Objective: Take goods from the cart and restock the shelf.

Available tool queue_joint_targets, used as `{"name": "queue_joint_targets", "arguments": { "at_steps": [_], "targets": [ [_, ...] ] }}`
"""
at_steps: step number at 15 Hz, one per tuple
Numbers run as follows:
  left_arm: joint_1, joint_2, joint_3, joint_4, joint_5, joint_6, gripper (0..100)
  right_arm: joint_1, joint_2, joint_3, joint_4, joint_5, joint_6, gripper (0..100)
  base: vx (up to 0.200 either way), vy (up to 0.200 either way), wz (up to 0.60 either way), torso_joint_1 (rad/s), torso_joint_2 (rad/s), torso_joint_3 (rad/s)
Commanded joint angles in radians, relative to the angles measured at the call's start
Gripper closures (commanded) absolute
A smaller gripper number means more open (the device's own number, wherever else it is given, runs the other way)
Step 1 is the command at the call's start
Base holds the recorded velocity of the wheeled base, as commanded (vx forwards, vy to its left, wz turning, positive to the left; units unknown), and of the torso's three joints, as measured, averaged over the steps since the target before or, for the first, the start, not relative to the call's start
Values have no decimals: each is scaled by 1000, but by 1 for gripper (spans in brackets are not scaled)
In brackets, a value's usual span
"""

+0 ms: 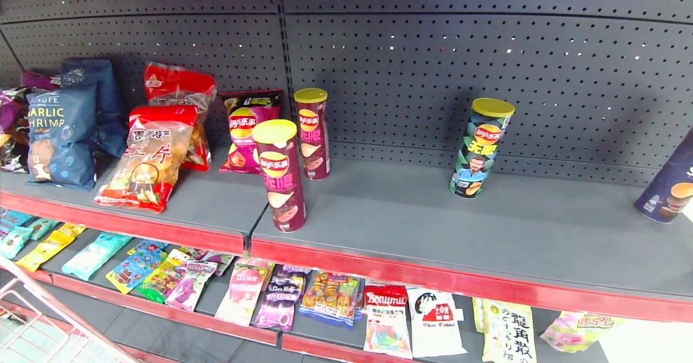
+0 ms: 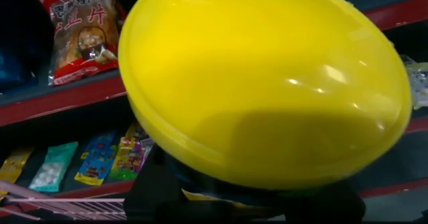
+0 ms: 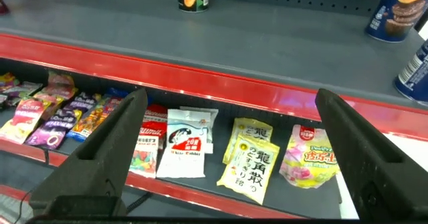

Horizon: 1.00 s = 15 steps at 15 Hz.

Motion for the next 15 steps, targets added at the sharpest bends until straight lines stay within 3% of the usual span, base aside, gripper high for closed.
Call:
{"name": "queue_joint_targets", "arguments": {
  "at_steps": [1,3,4,6,7,8,10,15],
  "targets": [
    [4,31,-34,-2,30,-3,100,0,15,-46,-17,21,5,0,0,0,0,0,0,0],
    [4,77,-73,1,52,-32,100,0,519,-519,-25,-20,243,0,0,0,0,0,0,0],
    [4,81,-71,1,52,-34,100,10,617,-614,-23,-11,278,0,0,0,0,0,0,0],
    [4,97,-53,-2,52,-36,100,83,847,-643,-29,65,7,0,0,0,0,0,0,0],
    [1,88,-39,-5,47,-37,100,106,940,-640,-55,67,-2,0,0,0,0,0,0,0],
    [-9,68,-31,-11,33,-36,100,174,1101,-655,-187,65,15,0,0,0,0,0,0,0],
    [-3,62,-22,-11,50,-31,100,227,1326,-649,-414,59,12,0,0,0,0,0,0,0],
    [-1,62,-44,-11,72,-31,100,286,1604,-830,-480,55,10,0,0,0,0,0,0,0]
  ]
}}
